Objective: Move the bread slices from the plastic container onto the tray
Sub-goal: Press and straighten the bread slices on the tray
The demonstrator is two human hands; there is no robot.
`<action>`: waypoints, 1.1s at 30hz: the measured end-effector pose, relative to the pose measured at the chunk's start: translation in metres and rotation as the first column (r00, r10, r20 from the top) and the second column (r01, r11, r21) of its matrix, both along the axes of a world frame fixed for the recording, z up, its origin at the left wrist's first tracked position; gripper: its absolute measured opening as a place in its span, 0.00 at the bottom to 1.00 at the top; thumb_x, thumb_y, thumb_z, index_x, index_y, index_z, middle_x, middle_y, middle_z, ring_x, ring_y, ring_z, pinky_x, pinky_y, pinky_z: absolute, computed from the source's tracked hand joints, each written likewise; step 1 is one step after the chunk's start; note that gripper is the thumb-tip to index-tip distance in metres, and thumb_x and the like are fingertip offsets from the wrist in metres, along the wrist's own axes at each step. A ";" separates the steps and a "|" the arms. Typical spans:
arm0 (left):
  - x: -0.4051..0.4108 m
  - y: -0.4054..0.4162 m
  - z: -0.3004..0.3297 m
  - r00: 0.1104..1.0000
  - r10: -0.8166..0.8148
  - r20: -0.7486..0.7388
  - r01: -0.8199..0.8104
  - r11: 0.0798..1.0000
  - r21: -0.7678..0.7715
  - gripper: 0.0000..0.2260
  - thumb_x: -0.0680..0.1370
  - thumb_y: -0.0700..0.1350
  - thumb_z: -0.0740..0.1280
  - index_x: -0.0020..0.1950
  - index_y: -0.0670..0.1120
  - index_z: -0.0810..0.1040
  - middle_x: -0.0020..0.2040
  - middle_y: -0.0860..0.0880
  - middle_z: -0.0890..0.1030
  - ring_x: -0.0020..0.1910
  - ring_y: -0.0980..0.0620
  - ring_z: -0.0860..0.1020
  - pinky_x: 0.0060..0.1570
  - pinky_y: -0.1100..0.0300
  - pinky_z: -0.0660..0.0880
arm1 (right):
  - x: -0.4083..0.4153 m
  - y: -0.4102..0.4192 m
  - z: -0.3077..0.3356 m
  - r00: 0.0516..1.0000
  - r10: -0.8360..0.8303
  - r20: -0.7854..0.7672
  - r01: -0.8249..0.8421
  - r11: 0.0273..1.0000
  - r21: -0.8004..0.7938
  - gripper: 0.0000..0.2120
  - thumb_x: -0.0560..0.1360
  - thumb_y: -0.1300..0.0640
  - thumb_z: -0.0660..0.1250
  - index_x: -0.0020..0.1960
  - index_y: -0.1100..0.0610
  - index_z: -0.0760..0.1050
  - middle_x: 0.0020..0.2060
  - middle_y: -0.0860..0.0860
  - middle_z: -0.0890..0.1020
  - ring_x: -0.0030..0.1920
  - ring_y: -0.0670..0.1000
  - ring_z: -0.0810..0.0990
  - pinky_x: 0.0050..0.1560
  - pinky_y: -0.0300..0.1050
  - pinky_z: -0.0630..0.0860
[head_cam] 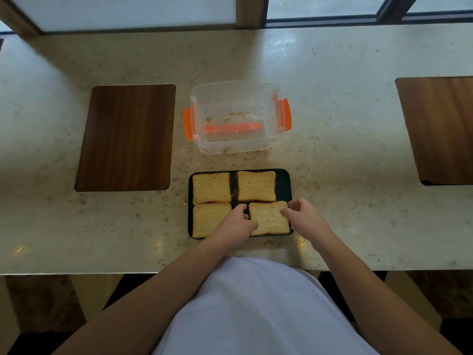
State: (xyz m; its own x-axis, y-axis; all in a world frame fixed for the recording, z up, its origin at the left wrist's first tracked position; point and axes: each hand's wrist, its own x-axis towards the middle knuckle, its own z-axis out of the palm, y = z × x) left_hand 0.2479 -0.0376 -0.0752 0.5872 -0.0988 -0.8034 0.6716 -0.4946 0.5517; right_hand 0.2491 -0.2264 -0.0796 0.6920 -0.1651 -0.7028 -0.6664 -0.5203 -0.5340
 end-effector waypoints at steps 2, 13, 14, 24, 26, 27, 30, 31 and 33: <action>0.000 0.001 0.000 1.000 0.009 -0.004 -0.009 1.000 -0.004 0.32 0.76 0.45 0.67 0.78 0.47 0.60 0.56 0.53 0.76 0.53 0.52 0.78 0.59 0.48 0.77 | 0.001 0.004 0.000 1.000 0.004 -0.001 -0.004 1.000 0.017 0.21 0.78 0.50 0.66 0.68 0.56 0.71 0.56 0.50 0.77 0.56 0.51 0.78 0.58 0.55 0.79; 0.004 0.018 0.004 0.999 0.032 0.012 -0.032 0.997 0.064 0.27 0.77 0.47 0.66 0.76 0.47 0.65 0.47 0.55 0.77 0.48 0.51 0.81 0.54 0.48 0.80 | 0.008 0.017 0.000 0.999 0.036 -0.036 -0.034 0.998 0.054 0.19 0.78 0.49 0.66 0.66 0.56 0.72 0.55 0.49 0.78 0.55 0.51 0.78 0.60 0.57 0.79; 0.007 0.018 0.005 0.999 0.029 0.022 -0.030 0.997 0.077 0.28 0.77 0.47 0.65 0.77 0.47 0.64 0.51 0.53 0.78 0.49 0.50 0.81 0.52 0.49 0.80 | 0.012 0.015 0.001 0.999 0.019 -0.037 -0.017 0.998 0.061 0.20 0.78 0.50 0.67 0.67 0.57 0.72 0.56 0.50 0.78 0.57 0.52 0.78 0.61 0.58 0.78; 0.039 0.015 0.006 0.996 0.028 0.085 -0.035 0.996 0.081 0.27 0.79 0.47 0.64 0.78 0.51 0.63 0.71 0.47 0.71 0.57 0.51 0.75 0.59 0.47 0.77 | 0.038 0.018 0.006 0.997 -0.036 -0.064 0.046 0.985 0.167 0.28 0.80 0.53 0.65 0.77 0.57 0.65 0.49 0.48 0.78 0.49 0.48 0.79 0.50 0.49 0.82; 0.041 0.015 0.005 0.997 0.032 0.075 -0.038 0.997 0.069 0.28 0.79 0.47 0.65 0.78 0.51 0.63 0.71 0.46 0.70 0.51 0.54 0.76 0.57 0.48 0.78 | 0.038 0.019 0.006 0.998 -0.027 -0.064 0.037 0.986 0.161 0.27 0.80 0.53 0.65 0.77 0.56 0.65 0.51 0.50 0.79 0.49 0.48 0.79 0.50 0.49 0.81; 0.041 0.014 0.004 0.997 0.033 0.069 -0.037 0.997 0.063 0.28 0.79 0.47 0.65 0.78 0.51 0.62 0.71 0.46 0.70 0.48 0.55 0.76 0.56 0.49 0.79 | 0.038 0.019 0.006 0.998 -0.018 -0.062 0.028 0.987 0.161 0.27 0.80 0.53 0.65 0.77 0.56 0.65 0.52 0.50 0.78 0.49 0.48 0.79 0.48 0.47 0.81; 0.042 0.012 0.002 0.997 0.042 0.060 -0.045 0.998 0.053 0.28 0.79 0.46 0.65 0.78 0.50 0.63 0.70 0.46 0.71 0.49 0.54 0.77 0.57 0.49 0.78 | 0.037 0.018 0.005 0.999 -0.006 -0.047 0.014 0.986 0.164 0.25 0.79 0.53 0.65 0.76 0.56 0.68 0.58 0.50 0.78 0.53 0.49 0.78 0.45 0.44 0.79; 0.042 0.012 0.002 0.997 0.046 0.062 -0.049 0.997 0.055 0.28 0.79 0.46 0.65 0.78 0.50 0.63 0.70 0.46 0.71 0.49 0.54 0.77 0.58 0.48 0.78 | 0.036 0.017 0.004 0.999 -0.007 -0.045 0.014 0.987 0.162 0.25 0.79 0.52 0.65 0.75 0.56 0.68 0.60 0.51 0.78 0.55 0.50 0.78 0.45 0.44 0.79; 0.042 0.012 0.002 0.997 0.052 0.065 -0.055 0.997 0.054 0.27 0.78 0.46 0.65 0.77 0.50 0.63 0.68 0.46 0.72 0.47 0.56 0.76 0.57 0.48 0.78 | 0.036 0.016 0.003 0.999 -0.009 -0.044 0.016 0.987 0.159 0.24 0.79 0.52 0.65 0.74 0.56 0.69 0.59 0.50 0.78 0.55 0.50 0.78 0.45 0.44 0.79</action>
